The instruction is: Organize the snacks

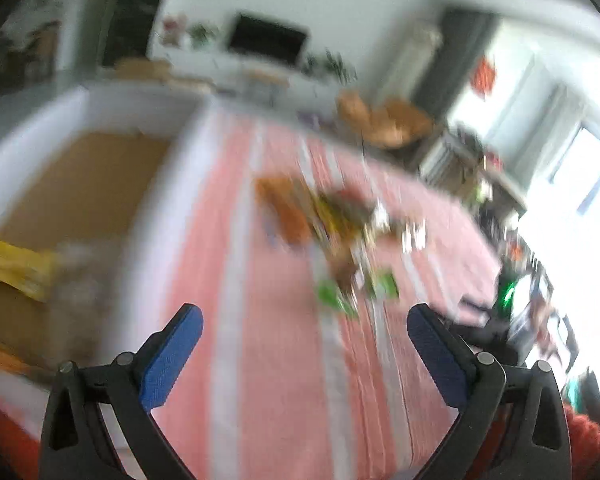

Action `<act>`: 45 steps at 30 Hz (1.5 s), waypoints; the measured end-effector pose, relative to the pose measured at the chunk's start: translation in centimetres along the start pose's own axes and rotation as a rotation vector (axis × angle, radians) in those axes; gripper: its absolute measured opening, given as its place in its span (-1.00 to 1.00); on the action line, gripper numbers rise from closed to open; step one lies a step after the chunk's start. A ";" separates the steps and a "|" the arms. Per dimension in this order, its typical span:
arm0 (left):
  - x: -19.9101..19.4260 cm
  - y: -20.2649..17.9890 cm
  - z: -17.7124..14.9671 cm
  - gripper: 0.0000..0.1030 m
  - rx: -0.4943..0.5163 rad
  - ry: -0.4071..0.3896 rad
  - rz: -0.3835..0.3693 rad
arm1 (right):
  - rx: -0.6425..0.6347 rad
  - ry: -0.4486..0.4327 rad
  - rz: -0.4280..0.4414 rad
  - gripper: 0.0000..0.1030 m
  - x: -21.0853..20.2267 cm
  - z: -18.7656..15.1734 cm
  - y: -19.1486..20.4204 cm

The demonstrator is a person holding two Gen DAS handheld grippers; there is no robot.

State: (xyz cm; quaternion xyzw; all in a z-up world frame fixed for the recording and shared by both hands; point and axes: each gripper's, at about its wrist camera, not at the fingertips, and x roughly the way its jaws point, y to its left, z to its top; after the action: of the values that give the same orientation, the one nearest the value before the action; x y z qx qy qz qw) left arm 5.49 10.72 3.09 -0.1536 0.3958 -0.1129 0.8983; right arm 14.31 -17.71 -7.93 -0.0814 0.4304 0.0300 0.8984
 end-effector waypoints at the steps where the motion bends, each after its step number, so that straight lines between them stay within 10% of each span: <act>1: 2.2 -0.6 -0.4 0.97 0.023 0.043 0.010 | 0.014 0.006 -0.015 0.87 -0.2 -0.7 -1.5; 5: 8.4 -1.2 -2.0 0.96 0.055 0.150 0.076 | 0.116 0.030 -0.029 0.87 -0.9 -2.3 -6.4; 19: 14.1 -0.9 -2.7 0.97 0.189 0.134 0.323 | 0.180 0.050 -0.015 0.94 -1.5 -3.2 -7.1; 45: 14.0 -0.8 -2.7 1.00 0.195 0.122 0.314 | 0.181 0.050 -0.014 0.96 -1.6 -3.3 -7.3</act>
State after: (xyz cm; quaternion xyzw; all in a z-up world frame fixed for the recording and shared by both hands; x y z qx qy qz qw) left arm 12.66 4.88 -7.82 0.0049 0.4557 -0.0183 0.8899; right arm 11.65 -25.45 -7.87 -0.0036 0.4533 -0.0175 0.8912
